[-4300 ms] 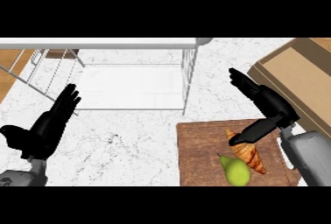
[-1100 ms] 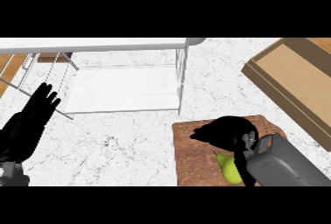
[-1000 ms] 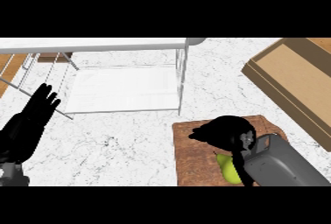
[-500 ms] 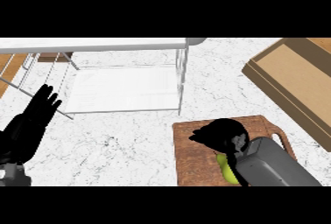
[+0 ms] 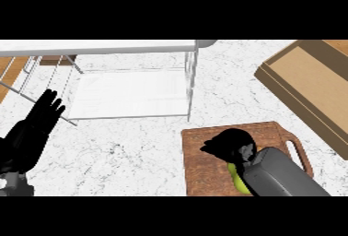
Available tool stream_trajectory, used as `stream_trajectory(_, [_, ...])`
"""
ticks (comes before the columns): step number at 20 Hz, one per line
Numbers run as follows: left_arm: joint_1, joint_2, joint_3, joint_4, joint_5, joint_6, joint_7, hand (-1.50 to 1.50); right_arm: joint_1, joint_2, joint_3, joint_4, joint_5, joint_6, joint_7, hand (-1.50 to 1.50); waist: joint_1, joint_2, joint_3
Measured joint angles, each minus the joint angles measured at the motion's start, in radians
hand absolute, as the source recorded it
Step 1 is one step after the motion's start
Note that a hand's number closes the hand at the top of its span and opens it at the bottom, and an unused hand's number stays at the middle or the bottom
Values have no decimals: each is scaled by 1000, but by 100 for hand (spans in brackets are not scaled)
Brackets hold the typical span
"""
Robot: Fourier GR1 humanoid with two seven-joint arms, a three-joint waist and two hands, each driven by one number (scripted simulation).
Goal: Pick the pear from the cutting board and place it in the cardboard box
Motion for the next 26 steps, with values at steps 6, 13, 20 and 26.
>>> stream_trajectory(6, [-18,-19,8,7,-22,2,3,0,34,-19,14,11,75,-13,-62,-150,-1,0,0])
stream_trajectory(13, [-27,-25,30,41,-32,-23,-15,0,76,0,12,21,148,-29,-95,-150,-2,-1,-1])
stream_trajectory(20, [-32,-27,43,6,-26,-29,24,0,73,-15,6,44,206,-90,-200,150,1,-5,-2])
stream_trajectory(26, [-35,-49,32,2,-50,-18,29,0,60,-2,6,87,257,-163,-290,150,0,-7,-3])
